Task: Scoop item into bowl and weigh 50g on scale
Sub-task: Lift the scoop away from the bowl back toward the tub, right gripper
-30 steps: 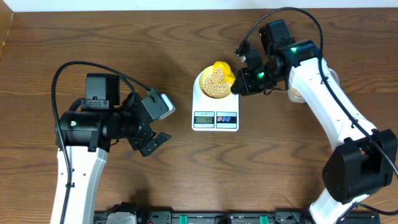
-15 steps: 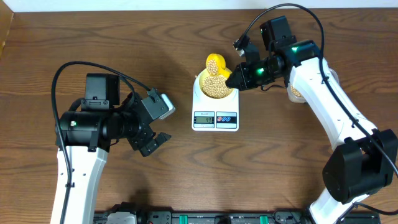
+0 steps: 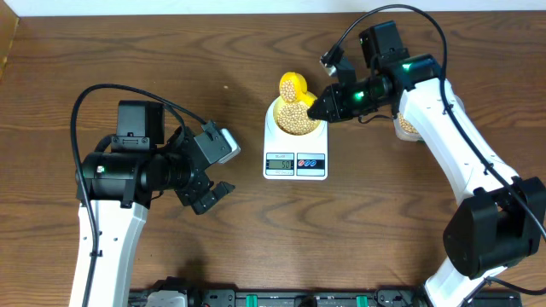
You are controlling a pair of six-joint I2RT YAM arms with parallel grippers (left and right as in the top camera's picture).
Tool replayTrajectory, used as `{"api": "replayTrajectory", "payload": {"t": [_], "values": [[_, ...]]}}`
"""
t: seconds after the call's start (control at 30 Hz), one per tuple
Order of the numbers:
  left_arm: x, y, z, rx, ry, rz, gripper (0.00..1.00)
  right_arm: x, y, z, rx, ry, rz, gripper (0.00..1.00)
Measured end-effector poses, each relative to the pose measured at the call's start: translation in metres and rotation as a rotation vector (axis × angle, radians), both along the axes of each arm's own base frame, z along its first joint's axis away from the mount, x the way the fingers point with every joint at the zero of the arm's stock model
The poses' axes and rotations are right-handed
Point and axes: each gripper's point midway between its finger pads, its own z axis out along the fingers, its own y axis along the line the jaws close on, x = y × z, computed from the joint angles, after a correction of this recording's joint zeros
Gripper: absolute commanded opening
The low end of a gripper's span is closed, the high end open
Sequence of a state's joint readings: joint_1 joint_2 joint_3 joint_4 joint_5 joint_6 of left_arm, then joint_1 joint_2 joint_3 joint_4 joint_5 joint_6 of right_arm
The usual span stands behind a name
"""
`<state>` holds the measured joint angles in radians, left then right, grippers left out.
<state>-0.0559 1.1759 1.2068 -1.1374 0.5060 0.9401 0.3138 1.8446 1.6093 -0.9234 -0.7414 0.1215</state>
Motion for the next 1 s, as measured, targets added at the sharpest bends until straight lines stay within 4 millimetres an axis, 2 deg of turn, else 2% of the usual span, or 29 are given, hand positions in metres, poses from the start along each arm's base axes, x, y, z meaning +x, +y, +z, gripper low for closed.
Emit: {"api": "replayTrajectory", "payload": {"t": [0.17, 0.27, 0.6, 0.73, 0.9, 1.0], "values": [[0.0, 0.0, 0.0, 0.0, 0.0, 0.0, 0.98, 0.011, 0.008, 0.013, 0.076, -0.036, -0.01, 0.01], [0.0, 0.0, 0.0, 0.0, 0.0, 0.0, 0.98, 0.026, 0.01, 0.026, 0.136, -0.077, -0.034, 0.01], [0.0, 0.0, 0.0, 0.0, 0.0, 0.0, 0.98, 0.066, 0.002, 0.058, 0.26, -0.165, -0.135, 0.01], [0.0, 0.0, 0.0, 0.0, 0.0, 0.0, 0.98, 0.081, -0.014, 0.066, 0.285, -0.187, -0.189, 0.01], [0.0, 0.0, 0.0, 0.0, 0.0, 0.0, 0.98, 0.095, -0.049, 0.068, 0.296, -0.184, -0.258, 0.01], [0.0, 0.0, 0.0, 0.0, 0.0, 0.0, 0.98, 0.095, -0.071, 0.066, 0.308, -0.157, -0.274, 0.01]]}}
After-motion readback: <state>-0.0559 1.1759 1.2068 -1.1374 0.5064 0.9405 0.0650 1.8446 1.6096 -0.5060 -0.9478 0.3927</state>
